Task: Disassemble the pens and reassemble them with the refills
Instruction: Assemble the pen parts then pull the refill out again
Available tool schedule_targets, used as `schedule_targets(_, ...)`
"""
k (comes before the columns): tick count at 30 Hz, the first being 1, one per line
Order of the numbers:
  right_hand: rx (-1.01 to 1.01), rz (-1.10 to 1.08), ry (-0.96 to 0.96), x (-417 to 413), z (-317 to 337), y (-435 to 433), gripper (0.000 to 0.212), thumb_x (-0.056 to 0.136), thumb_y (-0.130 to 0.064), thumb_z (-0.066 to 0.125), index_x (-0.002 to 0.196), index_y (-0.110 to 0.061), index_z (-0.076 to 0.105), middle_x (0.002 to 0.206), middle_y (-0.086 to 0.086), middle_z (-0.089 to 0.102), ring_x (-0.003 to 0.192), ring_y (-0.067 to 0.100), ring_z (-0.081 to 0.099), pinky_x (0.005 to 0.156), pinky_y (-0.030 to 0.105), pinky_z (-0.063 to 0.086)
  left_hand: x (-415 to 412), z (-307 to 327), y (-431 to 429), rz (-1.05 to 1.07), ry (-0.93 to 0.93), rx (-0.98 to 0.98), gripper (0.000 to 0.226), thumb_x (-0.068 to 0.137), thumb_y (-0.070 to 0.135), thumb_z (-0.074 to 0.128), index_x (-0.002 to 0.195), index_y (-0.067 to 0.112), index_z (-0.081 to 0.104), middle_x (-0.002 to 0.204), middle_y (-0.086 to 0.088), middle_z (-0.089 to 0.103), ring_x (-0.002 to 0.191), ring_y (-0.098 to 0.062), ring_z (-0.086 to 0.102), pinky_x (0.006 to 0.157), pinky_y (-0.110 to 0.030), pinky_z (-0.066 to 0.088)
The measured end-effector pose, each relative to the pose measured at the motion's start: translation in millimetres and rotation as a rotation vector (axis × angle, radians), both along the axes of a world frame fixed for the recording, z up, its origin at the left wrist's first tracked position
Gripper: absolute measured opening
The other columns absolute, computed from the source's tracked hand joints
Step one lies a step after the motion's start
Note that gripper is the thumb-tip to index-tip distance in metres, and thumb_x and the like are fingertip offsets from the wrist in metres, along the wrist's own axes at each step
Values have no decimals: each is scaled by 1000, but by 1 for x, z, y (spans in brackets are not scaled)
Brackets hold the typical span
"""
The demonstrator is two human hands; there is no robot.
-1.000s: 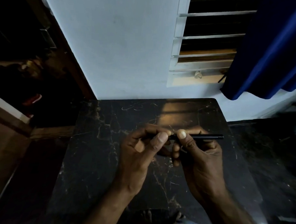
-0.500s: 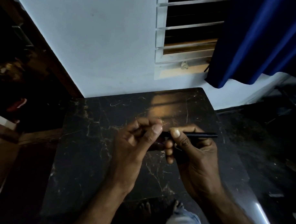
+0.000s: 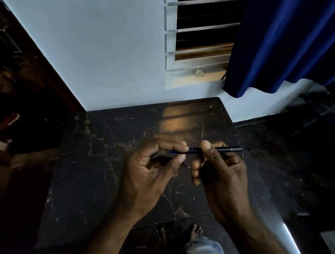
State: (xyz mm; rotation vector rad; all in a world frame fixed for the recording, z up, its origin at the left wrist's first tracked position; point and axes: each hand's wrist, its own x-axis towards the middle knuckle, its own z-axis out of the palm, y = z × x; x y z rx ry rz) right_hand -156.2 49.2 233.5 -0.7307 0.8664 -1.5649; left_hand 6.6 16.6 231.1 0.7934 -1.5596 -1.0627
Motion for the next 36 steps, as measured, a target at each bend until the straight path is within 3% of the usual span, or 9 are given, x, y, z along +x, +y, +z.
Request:
schedule_targets(4, 9, -19, 20, -2, -1, 0, 15, 96, -20, 71, 82, -14, 76, 66, 12, 67, 52, 22, 62, 45, 29, 48, -6, -2, 3, -11, 61, 66, 16, 98, 15, 68, 113, 9, 72, 117, -7, 75, 115, -27, 72, 89, -29, 61)
schedule_targets(10, -22, -23, 63, -8, -4, -4, 10, 93, -13, 68, 86, -10, 76, 70, 17, 70, 56, 25, 65, 46, 31, 51, -12, -6, -5, 35, 42, 286, 17, 104, 24, 68, 95, 10, 72, 83, -12, 74, 73, -28, 76, 58, -39, 64)
schedule_targets(13, -37, -36, 98, -10, -5, -8, 13, 95, -13, 66, 87, -11, 76, 70, 16, 70, 56, 25, 66, 47, 31, 52, -11, -6, -6, 6, 72, 228, 6, 98, 19, 74, 102, 14, 73, 96, -4, 76, 88, -23, 78, 68, -31, 64)
schedule_targets(17, -47, -28, 82, -14, -6, -14, 11, 98, -12, 66, 93, -4, 73, 72, 18, 70, 57, 26, 66, 47, 31, 52, -12, -7, -9, 2, 105, 152, 19, 95, 16, 71, 114, 20, 71, 113, -4, 76, 106, -23, 74, 82, -24, 59)
schedule_targets(21, -67, -15, 58, -13, -6, -21, 8, 94, -12, 68, 90, -6, 72, 70, 17, 69, 56, 25, 65, 47, 30, 51, -18, -6, -16, -11, 186, 394, 27, 97, 33, 67, 110, 9, 72, 102, -23, 75, 91, -44, 74, 77, -54, 64)
schedule_targets(23, -74, 2, 53, -14, -6, -24, 7, 95, -11, 67, 91, -7, 72, 71, 16, 69, 58, 24, 65, 48, 30, 52, -21, -6, -20, 23, 125, 420, 30, 98, 37, 69, 94, 8, 74, 86, -24, 74, 76, -46, 72, 66, -49, 62)
schedule_targets(25, -70, 20, 52, -15, -7, -27, 7, 96, -10, 67, 92, -6, 72, 72, 16, 69, 59, 24, 66, 49, 30, 52, -22, -6, -21, 56, 73, 350, 22, 97, 34, 72, 93, 12, 75, 83, -15, 75, 73, -33, 74, 63, -36, 60)
schedule_targets(32, -58, 77, 33, -18, -9, -37, 8, 97, -13, 68, 94, -5, 70, 73, 18, 68, 60, 25, 65, 49, 31, 52, -17, -4, -21, 87, 104, 170, 23, 95, 23, 68, 115, 12, 70, 113, -7, 74, 100, -19, 73, 78, -23, 58)
schedule_targets(36, -45, 108, 34, -17, -12, -44, 9, 97, -13, 70, 90, -9, 73, 73, 17, 69, 60, 26, 65, 49, 32, 51, -19, -3, -31, 151, 74, 324, 27, 96, 41, 66, 91, 16, 73, 85, -15, 73, 77, -29, 71, 65, -33, 56)
